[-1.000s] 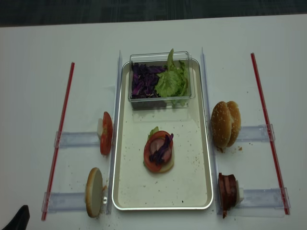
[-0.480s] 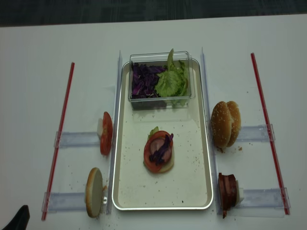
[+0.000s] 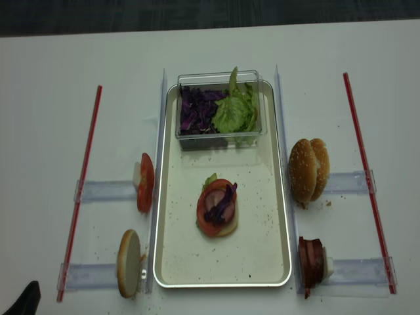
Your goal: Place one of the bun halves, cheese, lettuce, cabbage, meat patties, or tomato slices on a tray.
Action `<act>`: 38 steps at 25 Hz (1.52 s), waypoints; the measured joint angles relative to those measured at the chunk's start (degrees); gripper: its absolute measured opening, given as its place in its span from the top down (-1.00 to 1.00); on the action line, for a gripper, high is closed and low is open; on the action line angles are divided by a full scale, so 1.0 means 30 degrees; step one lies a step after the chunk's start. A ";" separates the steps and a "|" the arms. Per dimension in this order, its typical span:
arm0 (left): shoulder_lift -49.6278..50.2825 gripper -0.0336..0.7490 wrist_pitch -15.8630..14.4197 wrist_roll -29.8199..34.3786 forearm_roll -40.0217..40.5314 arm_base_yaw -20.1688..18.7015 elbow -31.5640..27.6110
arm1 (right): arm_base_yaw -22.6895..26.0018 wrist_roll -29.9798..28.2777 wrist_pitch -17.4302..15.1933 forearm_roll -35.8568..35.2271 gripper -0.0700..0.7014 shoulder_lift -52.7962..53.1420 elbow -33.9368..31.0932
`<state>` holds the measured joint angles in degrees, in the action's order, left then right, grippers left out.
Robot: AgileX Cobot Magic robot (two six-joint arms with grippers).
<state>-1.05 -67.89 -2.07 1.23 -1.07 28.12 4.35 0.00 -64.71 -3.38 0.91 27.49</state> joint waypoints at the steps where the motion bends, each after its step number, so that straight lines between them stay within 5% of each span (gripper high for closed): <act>1: 0.0000 -0.64 0.0000 0.0000 0.0000 0.0000 0.0000 | 0.0000 0.0000 0.0000 0.0000 -0.91 0.0000 0.0000; 38: 0.0000 -0.64 0.0000 0.0000 0.0000 0.0000 0.0000 | 0.0000 0.0000 0.0000 0.0000 -0.91 0.0000 0.0000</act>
<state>-1.05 -67.89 -2.07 1.23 -1.07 28.12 4.35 0.00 -64.71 -3.38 0.91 27.49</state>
